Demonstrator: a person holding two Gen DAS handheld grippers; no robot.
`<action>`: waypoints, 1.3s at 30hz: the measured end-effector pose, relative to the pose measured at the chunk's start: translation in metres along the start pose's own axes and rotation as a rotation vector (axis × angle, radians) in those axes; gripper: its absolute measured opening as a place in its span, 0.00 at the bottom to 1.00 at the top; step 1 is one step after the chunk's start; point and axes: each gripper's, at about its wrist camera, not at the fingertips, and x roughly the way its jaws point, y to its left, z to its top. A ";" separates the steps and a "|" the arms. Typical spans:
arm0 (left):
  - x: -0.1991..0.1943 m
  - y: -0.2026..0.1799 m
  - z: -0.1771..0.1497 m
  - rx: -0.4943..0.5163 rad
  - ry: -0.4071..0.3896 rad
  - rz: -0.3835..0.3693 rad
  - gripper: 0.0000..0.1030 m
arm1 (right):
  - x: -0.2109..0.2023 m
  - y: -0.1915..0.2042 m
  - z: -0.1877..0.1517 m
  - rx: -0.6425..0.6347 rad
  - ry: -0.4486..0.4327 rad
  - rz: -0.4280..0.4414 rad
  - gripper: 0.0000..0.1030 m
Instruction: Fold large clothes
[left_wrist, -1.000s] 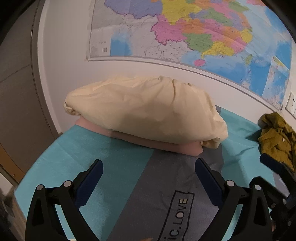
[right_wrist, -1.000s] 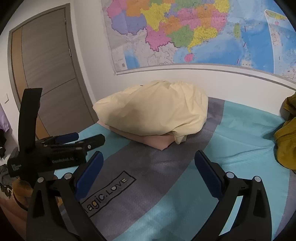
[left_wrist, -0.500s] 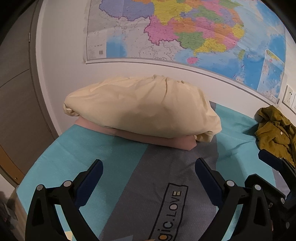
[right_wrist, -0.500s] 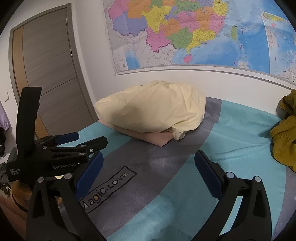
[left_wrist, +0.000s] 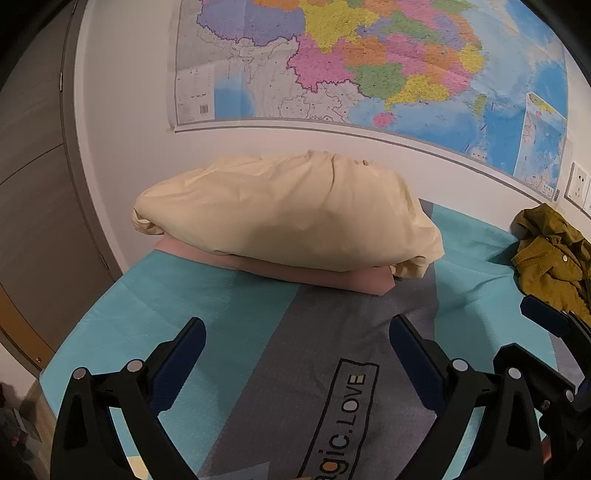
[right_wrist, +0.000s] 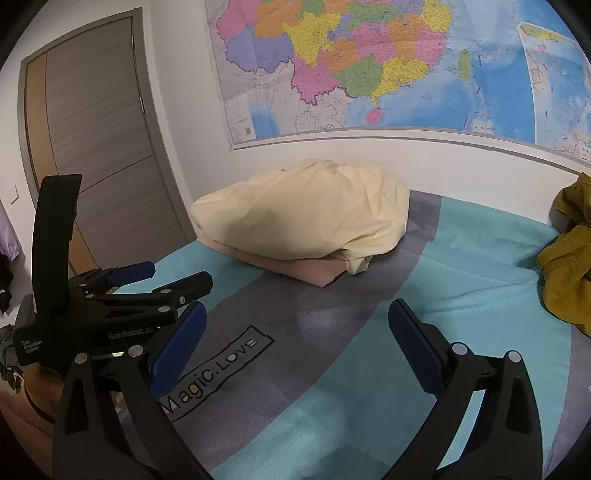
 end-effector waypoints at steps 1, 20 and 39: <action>0.000 0.000 0.000 0.001 0.006 -0.006 0.93 | 0.000 0.000 0.000 0.000 0.000 0.000 0.94; 0.000 -0.003 -0.003 0.010 0.016 -0.014 0.93 | -0.003 0.002 -0.005 0.005 0.008 0.009 0.94; 0.003 -0.003 -0.005 0.020 0.027 -0.015 0.93 | 0.000 0.000 -0.008 0.020 0.020 0.016 0.94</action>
